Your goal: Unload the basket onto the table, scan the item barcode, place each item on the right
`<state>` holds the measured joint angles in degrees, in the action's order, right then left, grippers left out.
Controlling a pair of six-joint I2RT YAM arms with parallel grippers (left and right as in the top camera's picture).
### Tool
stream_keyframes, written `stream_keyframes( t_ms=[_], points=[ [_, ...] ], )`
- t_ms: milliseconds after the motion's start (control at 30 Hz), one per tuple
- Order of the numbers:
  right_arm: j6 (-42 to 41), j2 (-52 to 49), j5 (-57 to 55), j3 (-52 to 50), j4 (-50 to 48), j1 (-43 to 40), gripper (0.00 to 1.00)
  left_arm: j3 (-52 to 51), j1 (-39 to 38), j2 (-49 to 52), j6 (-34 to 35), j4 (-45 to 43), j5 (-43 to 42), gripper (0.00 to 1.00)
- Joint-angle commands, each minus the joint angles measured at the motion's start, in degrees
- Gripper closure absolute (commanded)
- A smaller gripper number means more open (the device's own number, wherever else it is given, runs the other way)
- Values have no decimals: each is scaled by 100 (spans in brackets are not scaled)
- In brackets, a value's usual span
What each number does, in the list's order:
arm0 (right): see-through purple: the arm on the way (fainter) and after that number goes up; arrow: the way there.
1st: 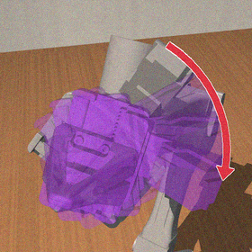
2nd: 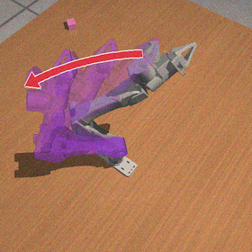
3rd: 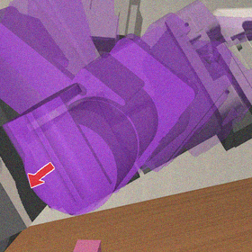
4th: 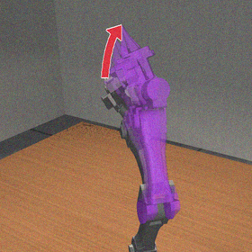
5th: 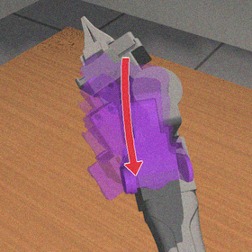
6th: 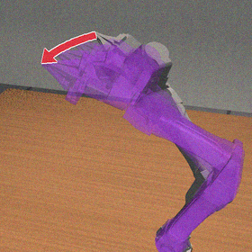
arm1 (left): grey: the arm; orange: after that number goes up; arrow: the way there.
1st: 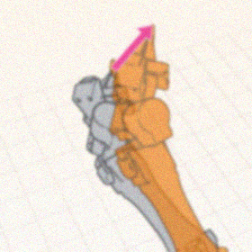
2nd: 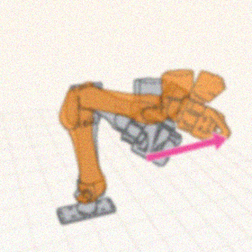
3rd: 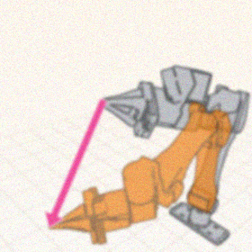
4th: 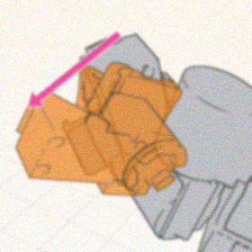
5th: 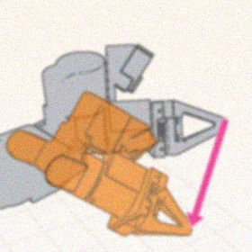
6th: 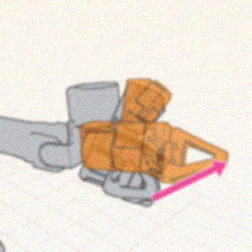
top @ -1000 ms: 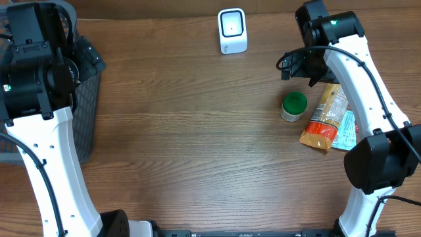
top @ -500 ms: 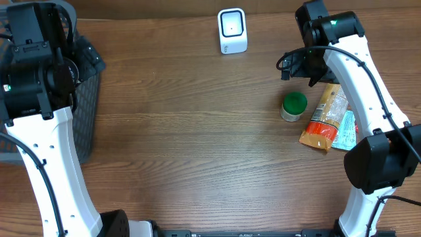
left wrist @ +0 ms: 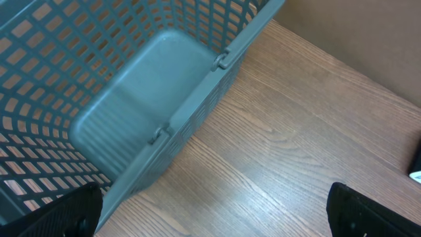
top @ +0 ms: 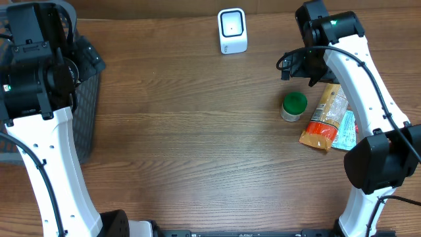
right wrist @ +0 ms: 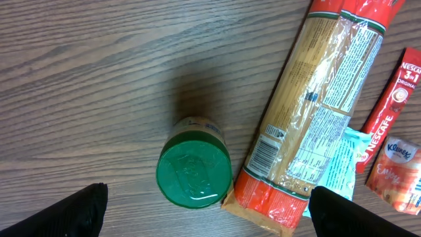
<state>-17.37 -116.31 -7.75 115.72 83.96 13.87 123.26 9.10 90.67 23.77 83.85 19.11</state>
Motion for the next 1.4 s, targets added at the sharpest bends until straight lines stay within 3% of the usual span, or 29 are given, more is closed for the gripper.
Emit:
stream_keyframes(
  t_ms=[0, 167, 367, 667, 1033, 1167, 1367],
  points=[
    [-17, -15, -9, 17, -28, 2, 0, 61, 24, 39, -48, -4, 72, 0],
    [-20, -133, -11, 11, -33, 4, 0, 61, 24, 39, -48, -4, 72, 1],
    [-17, 494, -11, 11, -33, 188, 0, 61, 24, 39, -48, -7, 72, 0],
    [-17, 2559, -13, 11, -249, 667, 0, 61, 24, 39, -48, -7, 72, 0],
    [-15, 5097, -299, -87, -507, 669, 0, 61, 24, 39, -48, -7, 72, 0],
    [-15, 5901, -597, -638, -750, 664, 0, 61, 24, 39, -48, -7, 72, 0],
    [-15, 7462, -675, -2616, -2114, 564, 0, 61, 24, 39, -50, -4, 72, 0]
  ],
)
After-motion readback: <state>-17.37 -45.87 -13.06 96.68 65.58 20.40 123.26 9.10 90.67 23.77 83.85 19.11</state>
